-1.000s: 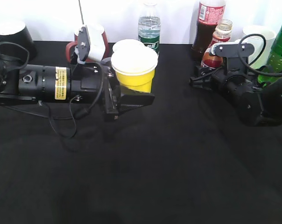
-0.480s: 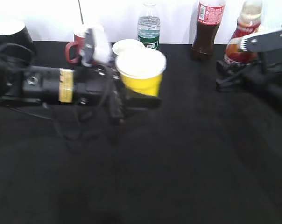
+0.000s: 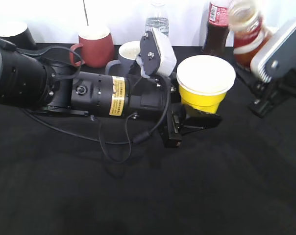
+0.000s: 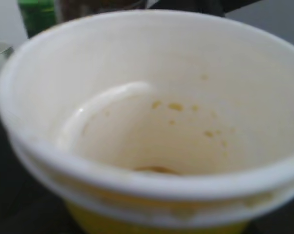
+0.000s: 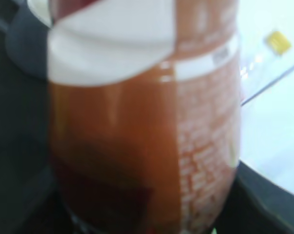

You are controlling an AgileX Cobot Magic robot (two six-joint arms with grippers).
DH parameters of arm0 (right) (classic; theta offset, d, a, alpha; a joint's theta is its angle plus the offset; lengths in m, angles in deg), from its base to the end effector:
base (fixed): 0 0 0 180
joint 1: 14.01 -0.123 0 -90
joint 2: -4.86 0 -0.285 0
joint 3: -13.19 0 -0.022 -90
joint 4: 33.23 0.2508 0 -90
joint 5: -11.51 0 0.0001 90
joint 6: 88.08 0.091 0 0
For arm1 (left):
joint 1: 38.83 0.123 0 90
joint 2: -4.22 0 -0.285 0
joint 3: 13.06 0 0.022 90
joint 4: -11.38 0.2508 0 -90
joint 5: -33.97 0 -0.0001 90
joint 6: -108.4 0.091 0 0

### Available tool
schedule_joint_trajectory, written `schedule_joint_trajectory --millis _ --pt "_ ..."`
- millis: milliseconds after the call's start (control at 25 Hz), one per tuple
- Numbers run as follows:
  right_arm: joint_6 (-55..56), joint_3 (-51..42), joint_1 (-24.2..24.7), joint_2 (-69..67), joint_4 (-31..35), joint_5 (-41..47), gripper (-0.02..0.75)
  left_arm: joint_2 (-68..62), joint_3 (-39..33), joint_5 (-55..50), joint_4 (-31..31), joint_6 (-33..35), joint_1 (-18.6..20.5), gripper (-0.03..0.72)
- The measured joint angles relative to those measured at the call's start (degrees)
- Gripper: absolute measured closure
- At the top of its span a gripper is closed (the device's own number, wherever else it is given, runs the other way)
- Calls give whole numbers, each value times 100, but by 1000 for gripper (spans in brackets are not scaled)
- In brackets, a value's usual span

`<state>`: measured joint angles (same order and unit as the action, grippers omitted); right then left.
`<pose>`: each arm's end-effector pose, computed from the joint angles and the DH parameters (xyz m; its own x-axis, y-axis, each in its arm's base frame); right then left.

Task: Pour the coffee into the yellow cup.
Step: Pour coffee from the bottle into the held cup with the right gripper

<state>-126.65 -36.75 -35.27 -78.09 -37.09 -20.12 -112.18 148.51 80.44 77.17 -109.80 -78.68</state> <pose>0.2345 0.0947 0.2333 0.1271 -0.6661 -0.7349 -0.4160 0.6368 -0.6491 0.2560 -0.2920 0.1920 0.0386 0.2804 -0.9591 0.9929 0.0970 0.0683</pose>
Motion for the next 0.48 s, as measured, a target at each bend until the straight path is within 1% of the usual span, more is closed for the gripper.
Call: schedule_joint_trajectory --millis 40,200,360,400,480 --pt "-412 0 0 0 -3 -35 201 -4 0 -75 0 0 0 240" --pt "-1443 0 0 0 34 -826 201 -6 0 -249 0 0 14 240" --pt "-2418 0 0 0 96 -904 201 -6 0 -279 -6 0 43 240" --pt "-2661 0 0 0 272 -904 201 -6 0 -279 -6 0 43 240" --pt "-3216 0 0 0 858 -904 201 -6 0 -279 -6 0 43 240"
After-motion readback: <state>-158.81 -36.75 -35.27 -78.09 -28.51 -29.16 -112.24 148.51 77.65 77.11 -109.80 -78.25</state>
